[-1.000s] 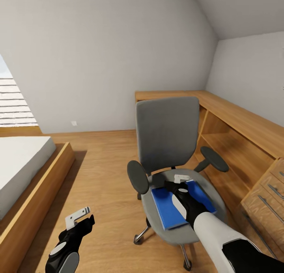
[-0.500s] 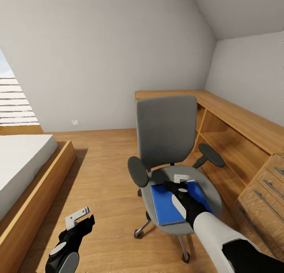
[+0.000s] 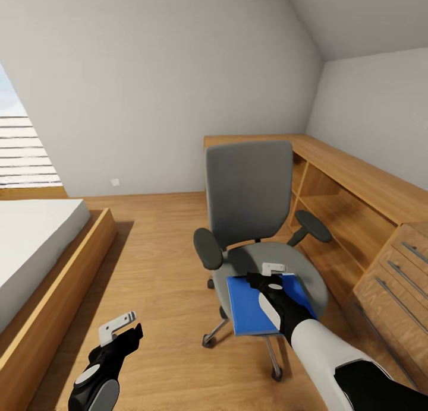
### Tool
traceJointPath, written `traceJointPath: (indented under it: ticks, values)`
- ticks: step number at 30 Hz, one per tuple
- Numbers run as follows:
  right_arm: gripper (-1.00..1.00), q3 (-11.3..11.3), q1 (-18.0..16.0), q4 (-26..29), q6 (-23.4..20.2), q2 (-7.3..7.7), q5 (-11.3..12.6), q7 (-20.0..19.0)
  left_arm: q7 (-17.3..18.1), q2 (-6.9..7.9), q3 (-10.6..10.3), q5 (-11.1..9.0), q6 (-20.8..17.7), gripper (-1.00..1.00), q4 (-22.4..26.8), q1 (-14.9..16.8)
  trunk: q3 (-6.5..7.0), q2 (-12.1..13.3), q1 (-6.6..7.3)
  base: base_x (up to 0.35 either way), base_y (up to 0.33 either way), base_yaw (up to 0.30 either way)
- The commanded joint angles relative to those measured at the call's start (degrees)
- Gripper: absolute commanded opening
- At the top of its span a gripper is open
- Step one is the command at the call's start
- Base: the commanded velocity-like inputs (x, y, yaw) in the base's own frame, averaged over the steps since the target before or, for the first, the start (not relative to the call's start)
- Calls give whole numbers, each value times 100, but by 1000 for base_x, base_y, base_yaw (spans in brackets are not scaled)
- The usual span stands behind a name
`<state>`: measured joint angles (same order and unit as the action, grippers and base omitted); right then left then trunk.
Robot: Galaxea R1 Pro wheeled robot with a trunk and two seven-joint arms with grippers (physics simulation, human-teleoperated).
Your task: In the bedroom, organize the workspace by keeping the computer under the desk, ensuring the monitor is on the desk, placing the keyboard on the desk next to the monitor, placing the mouse on the desk next to the keyboard, moving the folder from the swivel chair onto the desk next to the mouse, stacking the notebook on top of the folder with the pen on top of the notebook, and positioning the swivel chair next to the desk.
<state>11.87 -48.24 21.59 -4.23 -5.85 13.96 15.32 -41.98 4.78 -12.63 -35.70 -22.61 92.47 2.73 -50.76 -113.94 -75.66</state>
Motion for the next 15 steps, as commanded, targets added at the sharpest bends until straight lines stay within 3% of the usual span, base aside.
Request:
traceJointPath:
  ticks: [1, 6, 15]
  values:
    - [100, 52, -1, -378, -34, 5, 92, 42, -47, 6, -12, -33, -15, 100, 8, 4, -6, -2, 1, -37, 0, 0]
    - [100, 52, 0, -376, -34, 5, 90, 42, -47, 6, -12, -33, -15, 100, 8, 7, -6, -2, 1, -47, 0, 0]
    - [100, 52, 0, -382, -34, 5, 89, 42, -47, 6, -12, -33, -15, 100, 8, 6, -6, -2, 1, -158, 0, 0]
